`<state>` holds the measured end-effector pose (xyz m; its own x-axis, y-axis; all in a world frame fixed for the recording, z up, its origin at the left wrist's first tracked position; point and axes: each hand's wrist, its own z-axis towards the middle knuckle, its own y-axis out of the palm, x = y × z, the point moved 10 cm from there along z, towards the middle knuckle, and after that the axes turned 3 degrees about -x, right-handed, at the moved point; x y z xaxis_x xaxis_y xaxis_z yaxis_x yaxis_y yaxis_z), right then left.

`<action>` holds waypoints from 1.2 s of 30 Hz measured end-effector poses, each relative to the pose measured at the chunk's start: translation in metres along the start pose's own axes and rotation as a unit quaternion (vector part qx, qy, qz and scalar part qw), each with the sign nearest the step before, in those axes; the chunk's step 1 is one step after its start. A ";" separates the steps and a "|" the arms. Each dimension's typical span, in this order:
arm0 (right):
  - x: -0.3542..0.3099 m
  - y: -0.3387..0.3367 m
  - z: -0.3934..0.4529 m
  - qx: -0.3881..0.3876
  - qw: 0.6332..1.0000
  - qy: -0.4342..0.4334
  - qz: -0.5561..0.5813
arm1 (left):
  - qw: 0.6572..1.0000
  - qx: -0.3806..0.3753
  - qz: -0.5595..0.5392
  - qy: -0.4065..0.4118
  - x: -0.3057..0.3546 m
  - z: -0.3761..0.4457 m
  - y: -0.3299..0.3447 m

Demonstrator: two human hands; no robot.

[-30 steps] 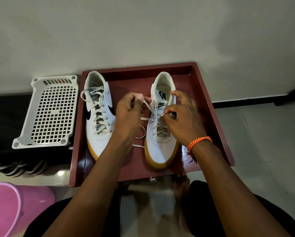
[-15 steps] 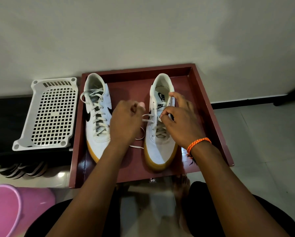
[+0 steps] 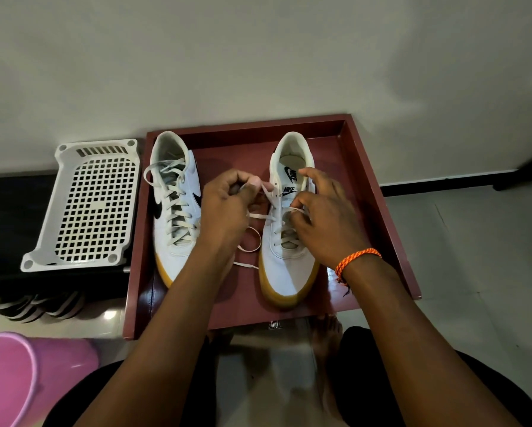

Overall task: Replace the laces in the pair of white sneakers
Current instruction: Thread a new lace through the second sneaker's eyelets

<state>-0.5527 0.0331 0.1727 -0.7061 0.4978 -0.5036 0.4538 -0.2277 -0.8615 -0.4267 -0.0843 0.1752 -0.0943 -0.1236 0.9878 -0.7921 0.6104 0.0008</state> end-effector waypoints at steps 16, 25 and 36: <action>0.006 0.001 0.002 0.003 0.998 -0.008 0.066 | 0.962 0.018 0.268 0.040 -0.011 0.011 -0.012; 0.006 0.001 0.003 0.001 0.999 -0.016 0.051 | 0.973 -0.017 0.218 0.075 -0.007 0.011 0.003; 0.005 -0.001 0.000 -0.006 0.999 -0.013 0.051 | 0.990 0.020 -0.128 0.051 0.013 0.003 -0.015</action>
<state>-0.5571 0.0355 0.1712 -0.6695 0.4512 -0.5901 0.5308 -0.2652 -0.8050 -0.4173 -0.0974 0.1873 0.1729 -0.1890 0.9666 -0.8057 0.5374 0.2492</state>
